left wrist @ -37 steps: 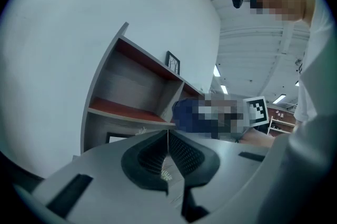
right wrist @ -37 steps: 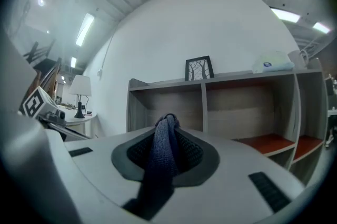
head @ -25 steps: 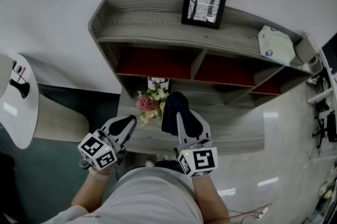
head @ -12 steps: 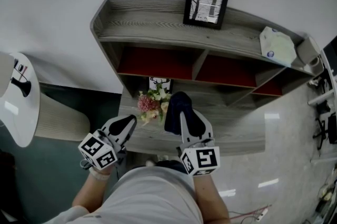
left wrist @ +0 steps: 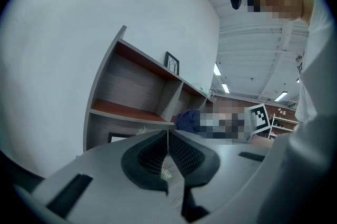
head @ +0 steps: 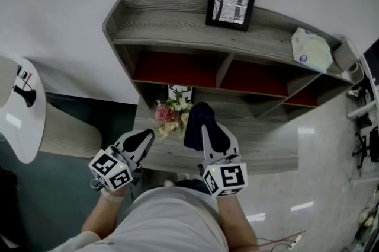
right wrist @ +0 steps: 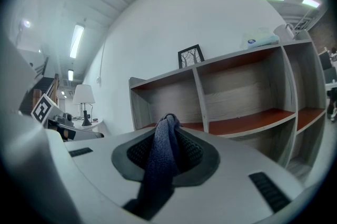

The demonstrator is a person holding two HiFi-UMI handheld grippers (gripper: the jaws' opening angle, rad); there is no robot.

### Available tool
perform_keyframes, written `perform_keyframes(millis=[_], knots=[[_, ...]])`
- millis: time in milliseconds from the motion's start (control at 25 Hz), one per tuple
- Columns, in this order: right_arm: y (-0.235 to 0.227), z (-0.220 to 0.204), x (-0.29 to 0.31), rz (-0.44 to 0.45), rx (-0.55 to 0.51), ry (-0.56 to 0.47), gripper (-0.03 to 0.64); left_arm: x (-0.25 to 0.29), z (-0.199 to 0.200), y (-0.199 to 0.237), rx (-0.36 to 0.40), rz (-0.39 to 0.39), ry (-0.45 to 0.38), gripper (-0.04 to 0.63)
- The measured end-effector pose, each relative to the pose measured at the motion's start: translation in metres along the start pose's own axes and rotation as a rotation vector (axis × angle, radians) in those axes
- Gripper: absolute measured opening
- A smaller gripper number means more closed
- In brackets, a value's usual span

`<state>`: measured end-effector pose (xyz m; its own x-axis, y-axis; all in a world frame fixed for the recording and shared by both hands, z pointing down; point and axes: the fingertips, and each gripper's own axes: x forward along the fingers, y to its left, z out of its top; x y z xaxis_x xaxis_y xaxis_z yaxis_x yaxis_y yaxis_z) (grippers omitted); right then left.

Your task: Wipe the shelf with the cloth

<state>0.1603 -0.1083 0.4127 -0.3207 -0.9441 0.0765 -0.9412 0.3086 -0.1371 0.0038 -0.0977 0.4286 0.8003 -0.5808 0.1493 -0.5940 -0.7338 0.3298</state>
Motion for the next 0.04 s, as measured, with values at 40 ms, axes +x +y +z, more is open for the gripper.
perform_keyframes(millis=[40], knots=[[0.0002,-0.0001,-0.0004,0.001,0.001,0.0,0.071,-0.0004,-0.0005,-0.0007,0.0,0.001,0.001,0.017]])
